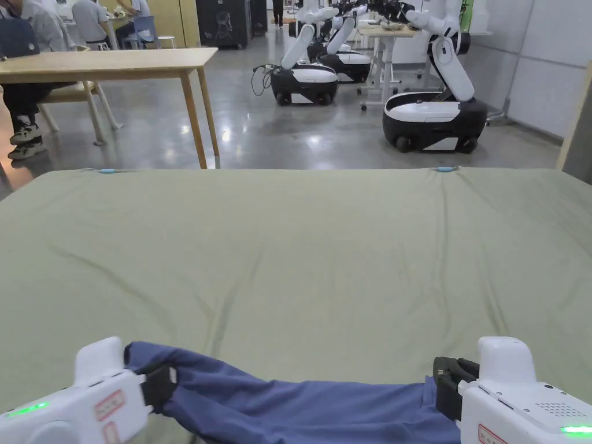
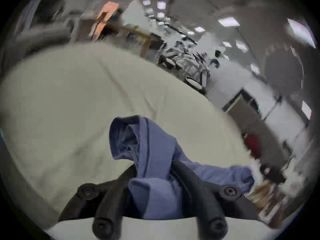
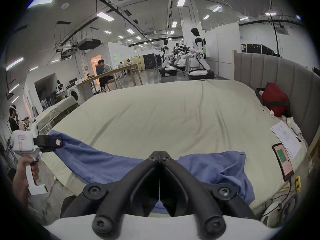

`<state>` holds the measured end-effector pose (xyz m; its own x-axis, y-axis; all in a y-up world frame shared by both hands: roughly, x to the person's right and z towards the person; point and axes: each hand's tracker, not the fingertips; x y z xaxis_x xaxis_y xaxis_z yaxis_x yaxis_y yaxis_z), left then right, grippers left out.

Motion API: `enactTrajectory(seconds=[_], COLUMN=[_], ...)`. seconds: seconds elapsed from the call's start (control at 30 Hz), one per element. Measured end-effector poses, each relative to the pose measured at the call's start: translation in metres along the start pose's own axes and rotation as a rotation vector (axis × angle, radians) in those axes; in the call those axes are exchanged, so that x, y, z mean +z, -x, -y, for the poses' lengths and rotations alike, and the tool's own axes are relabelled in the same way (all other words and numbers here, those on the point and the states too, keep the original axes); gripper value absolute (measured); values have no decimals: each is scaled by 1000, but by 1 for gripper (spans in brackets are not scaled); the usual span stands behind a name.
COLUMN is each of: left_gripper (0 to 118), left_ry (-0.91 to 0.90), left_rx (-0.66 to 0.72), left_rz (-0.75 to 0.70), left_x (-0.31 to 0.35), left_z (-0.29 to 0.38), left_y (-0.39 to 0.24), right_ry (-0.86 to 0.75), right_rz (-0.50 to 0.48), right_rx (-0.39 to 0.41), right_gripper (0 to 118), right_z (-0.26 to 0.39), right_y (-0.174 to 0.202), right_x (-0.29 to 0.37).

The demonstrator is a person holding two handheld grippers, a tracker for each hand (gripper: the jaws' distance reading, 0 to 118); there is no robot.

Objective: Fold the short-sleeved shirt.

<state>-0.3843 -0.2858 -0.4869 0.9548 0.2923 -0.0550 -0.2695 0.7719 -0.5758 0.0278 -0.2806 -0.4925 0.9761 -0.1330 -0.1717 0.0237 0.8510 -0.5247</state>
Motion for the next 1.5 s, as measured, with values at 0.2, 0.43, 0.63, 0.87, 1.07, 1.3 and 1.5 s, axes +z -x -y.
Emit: enactTrajectory(seconds=[0.2,0.43,0.63,0.87,1.07,1.3,1.5], left_gripper=[9,42,102,58,7,6,6], left_ry=[138,252,190,135,360,373,210], left_rx=[-494,-510,-89,113,72,34,55], left_rz=[-100,-112,175,120,216,323,253], left_x=[-58,-120,-77,-52,-109,-125,-52], left_z=[39,88,39,19,58,77,44], left_y=[-150,-207,-158,-110,-141,-182,-115], right_ry=[28,63,57,49,58,83,105], right_rz=[-27,-71,-98,-123,-124,-97,-109], right_rx=[26,41,39,6,-1,22,55], right_gripper=[1,1,1,1,1,1,1], right_z=[-9,-10,-14,-13,-13,-11,-9], right_y=[-12,-44,-63,-74,-75,-71,-51], right_x=[1,8,11,5,0,2,-3])
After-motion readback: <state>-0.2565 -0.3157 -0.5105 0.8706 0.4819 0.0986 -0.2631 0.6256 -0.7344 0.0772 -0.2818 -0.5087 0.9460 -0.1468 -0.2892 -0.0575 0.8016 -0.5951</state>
